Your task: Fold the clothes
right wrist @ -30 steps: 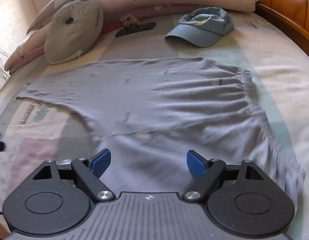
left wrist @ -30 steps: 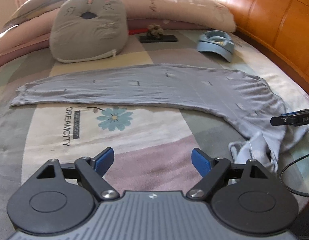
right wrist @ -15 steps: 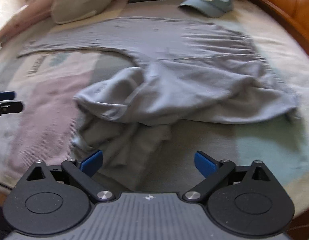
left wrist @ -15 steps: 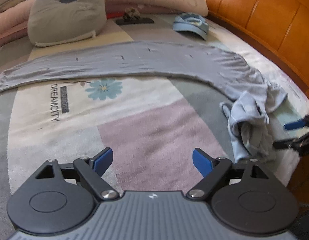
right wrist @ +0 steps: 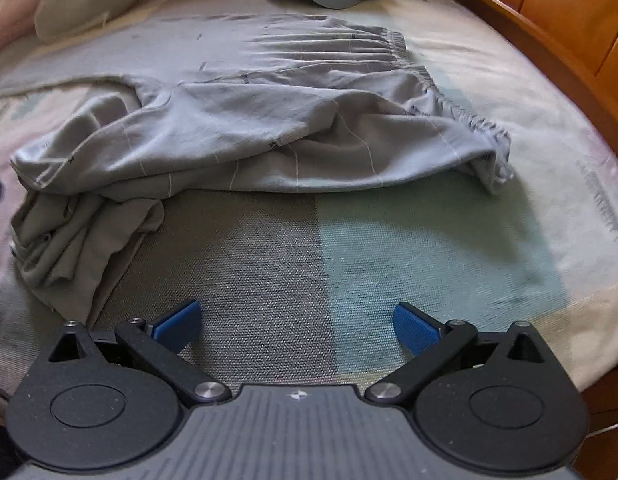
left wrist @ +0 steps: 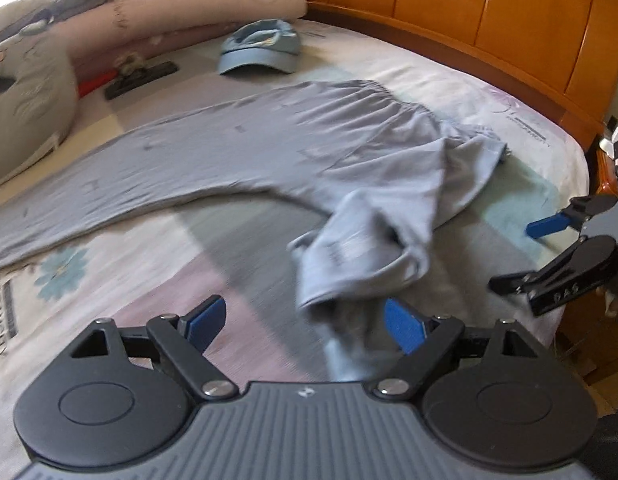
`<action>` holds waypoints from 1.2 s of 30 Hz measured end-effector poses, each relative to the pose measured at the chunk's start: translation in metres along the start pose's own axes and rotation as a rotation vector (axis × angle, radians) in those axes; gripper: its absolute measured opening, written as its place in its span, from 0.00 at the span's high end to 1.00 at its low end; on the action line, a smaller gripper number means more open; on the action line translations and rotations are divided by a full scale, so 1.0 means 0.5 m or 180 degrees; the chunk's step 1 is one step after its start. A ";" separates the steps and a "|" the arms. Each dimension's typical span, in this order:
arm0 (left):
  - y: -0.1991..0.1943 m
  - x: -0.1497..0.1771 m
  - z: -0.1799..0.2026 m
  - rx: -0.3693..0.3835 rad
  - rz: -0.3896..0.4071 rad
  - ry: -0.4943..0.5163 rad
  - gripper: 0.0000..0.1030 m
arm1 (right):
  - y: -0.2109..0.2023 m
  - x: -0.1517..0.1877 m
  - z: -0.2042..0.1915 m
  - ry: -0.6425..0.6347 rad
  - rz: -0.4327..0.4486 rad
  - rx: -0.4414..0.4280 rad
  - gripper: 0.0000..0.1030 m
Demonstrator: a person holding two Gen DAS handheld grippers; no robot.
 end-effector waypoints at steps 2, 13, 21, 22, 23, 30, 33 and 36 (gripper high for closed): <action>0.019 -0.005 0.020 -0.0151 -0.0079 0.0097 0.16 | -0.002 0.004 -0.003 -0.0090 0.0004 -0.0033 0.00; 0.061 -0.096 -0.050 -0.0588 0.0025 -0.0301 0.16 | -0.004 0.005 -0.010 -0.0574 -0.0113 -0.0341 0.00; 0.187 -0.142 -0.124 -0.0662 -0.0283 -0.0651 0.16 | -0.004 0.006 -0.009 -0.0665 -0.0049 -0.0361 0.00; 0.190 -0.140 -0.119 -0.0620 -0.0296 -0.0643 0.16 | -0.004 0.006 -0.009 -0.0666 -0.0042 -0.0360 0.00; 0.192 -0.138 -0.113 -0.0572 -0.0304 -0.0635 0.16 | -0.004 0.006 -0.009 -0.0665 -0.0034 -0.0357 0.00; 0.079 -0.111 -0.112 -0.0454 -0.0120 -0.0637 0.16 | -0.007 0.007 -0.008 -0.0625 0.0045 -0.0324 0.00; 0.035 -0.076 -0.090 -0.0194 -0.0168 -0.0678 0.13 | -0.007 0.006 -0.009 -0.0614 0.0039 -0.0312 0.00; 0.023 -0.021 -0.070 -0.0088 -0.0333 -0.0807 0.13 | -0.006 0.003 -0.010 -0.0595 0.0019 -0.0299 0.00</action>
Point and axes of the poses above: each gripper's, at about its wrist camera, not at the fingertips, and y roughly the way its jaws point, z to its right, x to its underside, the point moved 10 cm from there along y, roughly the way its jaws point, and after that the axes turned 11 degrees about -x, right-handed, at the moved point
